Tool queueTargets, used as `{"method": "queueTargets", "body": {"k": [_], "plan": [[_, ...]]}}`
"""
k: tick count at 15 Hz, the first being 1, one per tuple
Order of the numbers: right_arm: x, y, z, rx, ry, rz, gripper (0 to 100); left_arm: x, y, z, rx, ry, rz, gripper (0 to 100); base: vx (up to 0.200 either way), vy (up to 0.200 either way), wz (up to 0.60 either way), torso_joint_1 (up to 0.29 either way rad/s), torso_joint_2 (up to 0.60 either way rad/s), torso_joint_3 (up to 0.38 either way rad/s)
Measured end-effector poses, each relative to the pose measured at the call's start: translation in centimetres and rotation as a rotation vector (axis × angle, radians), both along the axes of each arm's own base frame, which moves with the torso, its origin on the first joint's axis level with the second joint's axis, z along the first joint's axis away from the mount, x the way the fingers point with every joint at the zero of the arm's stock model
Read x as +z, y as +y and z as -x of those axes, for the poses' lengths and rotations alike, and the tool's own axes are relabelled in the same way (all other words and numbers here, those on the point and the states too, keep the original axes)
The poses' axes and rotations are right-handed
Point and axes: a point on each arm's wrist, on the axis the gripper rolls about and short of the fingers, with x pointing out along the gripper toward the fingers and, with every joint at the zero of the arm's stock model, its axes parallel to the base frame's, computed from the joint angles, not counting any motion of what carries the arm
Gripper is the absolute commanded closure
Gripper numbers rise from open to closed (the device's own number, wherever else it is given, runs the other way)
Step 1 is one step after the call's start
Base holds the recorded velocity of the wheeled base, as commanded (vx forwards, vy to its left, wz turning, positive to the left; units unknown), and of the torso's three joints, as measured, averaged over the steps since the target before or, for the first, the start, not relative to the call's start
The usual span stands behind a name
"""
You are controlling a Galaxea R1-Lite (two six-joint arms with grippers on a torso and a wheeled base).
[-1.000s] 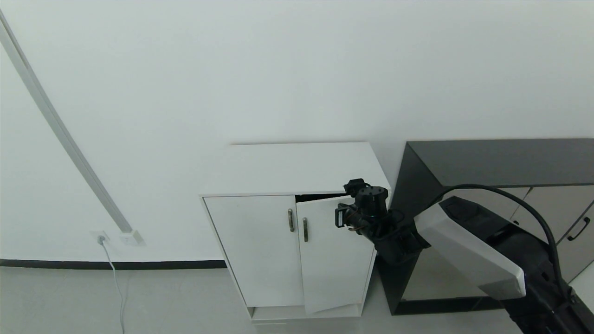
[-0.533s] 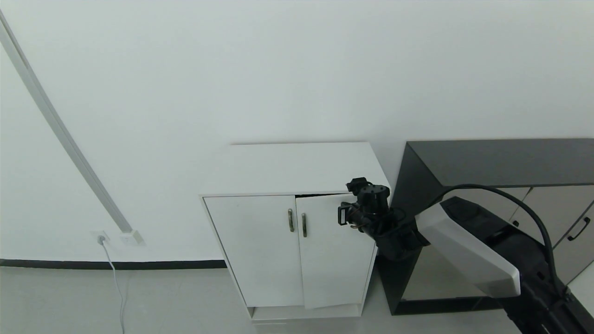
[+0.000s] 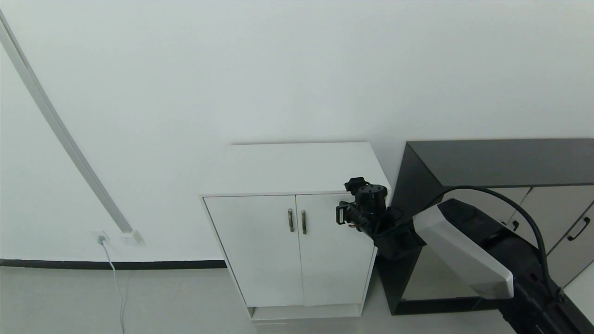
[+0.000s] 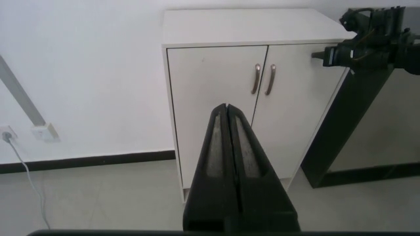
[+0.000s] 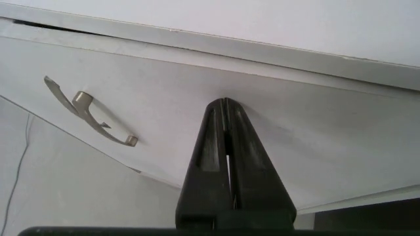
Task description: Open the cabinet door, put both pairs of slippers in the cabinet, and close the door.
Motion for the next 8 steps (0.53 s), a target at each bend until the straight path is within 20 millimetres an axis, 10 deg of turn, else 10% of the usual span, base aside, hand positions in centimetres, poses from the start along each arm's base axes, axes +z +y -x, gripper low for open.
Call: {"method": "queueTargets", "body": {"k": [8], "plan": [[-0.65, 0.01, -0.73, -0.006, -0.012, -0.007, 100, 0.0, 0.0, 0.0, 0.001, 0.0, -0.001, 100, 0.0, 0.0, 0.0, 0.0, 0.0, 0.0]]}}
